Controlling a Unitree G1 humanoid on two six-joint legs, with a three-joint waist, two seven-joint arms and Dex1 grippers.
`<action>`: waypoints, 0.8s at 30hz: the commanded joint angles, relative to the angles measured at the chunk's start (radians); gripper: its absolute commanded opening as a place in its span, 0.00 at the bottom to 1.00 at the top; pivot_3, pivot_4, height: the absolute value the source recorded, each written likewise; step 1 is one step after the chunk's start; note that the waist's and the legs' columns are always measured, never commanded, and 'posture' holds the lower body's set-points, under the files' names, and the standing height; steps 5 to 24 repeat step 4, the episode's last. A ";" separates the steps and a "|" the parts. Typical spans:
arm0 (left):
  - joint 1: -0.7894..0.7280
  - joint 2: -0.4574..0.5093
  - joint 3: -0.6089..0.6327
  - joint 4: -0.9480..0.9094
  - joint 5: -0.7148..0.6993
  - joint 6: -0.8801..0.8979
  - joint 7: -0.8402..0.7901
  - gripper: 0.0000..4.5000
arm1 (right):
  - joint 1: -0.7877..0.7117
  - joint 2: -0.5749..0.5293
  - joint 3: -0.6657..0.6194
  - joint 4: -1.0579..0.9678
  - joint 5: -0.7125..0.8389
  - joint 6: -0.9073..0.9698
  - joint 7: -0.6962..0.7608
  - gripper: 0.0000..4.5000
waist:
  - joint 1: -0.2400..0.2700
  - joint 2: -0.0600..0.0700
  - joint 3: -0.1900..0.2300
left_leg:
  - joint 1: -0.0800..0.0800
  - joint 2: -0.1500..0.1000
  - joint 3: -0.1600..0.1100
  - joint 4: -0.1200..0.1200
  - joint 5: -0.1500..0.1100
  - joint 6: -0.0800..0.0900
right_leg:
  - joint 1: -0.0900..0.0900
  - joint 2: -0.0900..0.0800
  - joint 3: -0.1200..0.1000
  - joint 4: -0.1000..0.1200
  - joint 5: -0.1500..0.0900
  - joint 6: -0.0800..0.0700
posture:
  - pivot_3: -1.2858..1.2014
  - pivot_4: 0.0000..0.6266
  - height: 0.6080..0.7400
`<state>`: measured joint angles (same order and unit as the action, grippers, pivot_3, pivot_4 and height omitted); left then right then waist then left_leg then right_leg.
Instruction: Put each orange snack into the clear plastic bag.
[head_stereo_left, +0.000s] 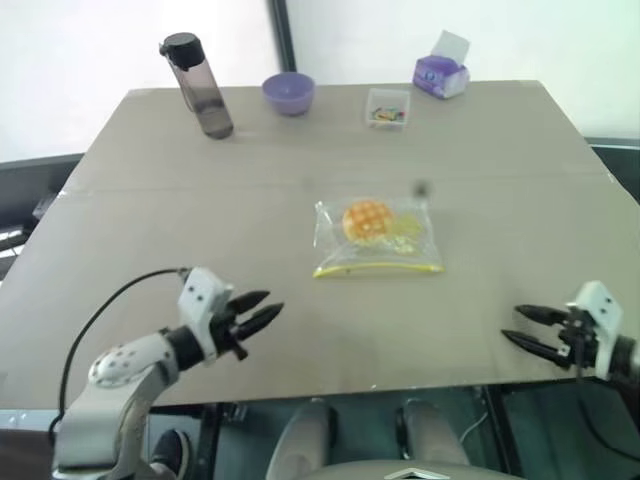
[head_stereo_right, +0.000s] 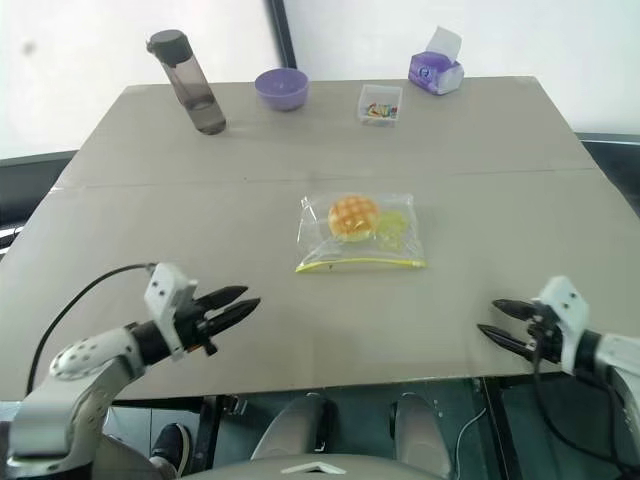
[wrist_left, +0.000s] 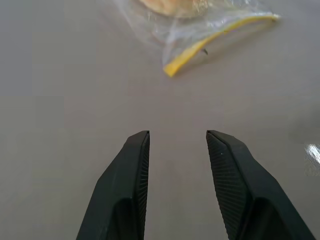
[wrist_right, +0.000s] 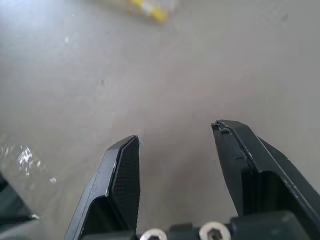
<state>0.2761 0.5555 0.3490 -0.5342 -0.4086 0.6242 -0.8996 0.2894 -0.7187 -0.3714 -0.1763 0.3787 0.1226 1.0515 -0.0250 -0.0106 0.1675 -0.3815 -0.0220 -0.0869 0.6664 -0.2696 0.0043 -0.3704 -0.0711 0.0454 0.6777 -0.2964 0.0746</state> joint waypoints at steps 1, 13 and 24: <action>0.027 0.021 0.041 -0.016 -0.067 -0.067 -0.046 0.42 | -0.010 -0.026 -0.079 -0.016 0.091 0.043 0.008 0.57 | 0.005 0.001 -0.001 | 0.000 0.000 0.001 0.000 0.000 0.000 | 0.000 0.000 0.000 0.000 0.000 0.000 | 0.52 0.24 1.00; 0.026 0.016 0.053 -0.010 -0.102 -0.088 -0.036 0.42 | -0.026 -0.038 -0.071 0.015 0.123 0.035 0.053 0.57 | 0.008 0.001 -0.001 | 0.001 0.001 0.001 0.000 0.000 0.000 | 0.001 0.000 0.001 0.000 0.000 -0.001 | 0.52 0.24 1.00; 0.026 0.016 0.053 -0.010 -0.102 -0.088 -0.036 0.42 | -0.026 -0.038 -0.071 0.015 0.123 0.035 0.053 0.57 | 0.008 0.001 -0.001 | 0.001 0.001 0.001 0.000 0.000 0.000 | 0.001 0.000 0.001 0.000 0.000 -0.001 | 0.52 0.24 1.00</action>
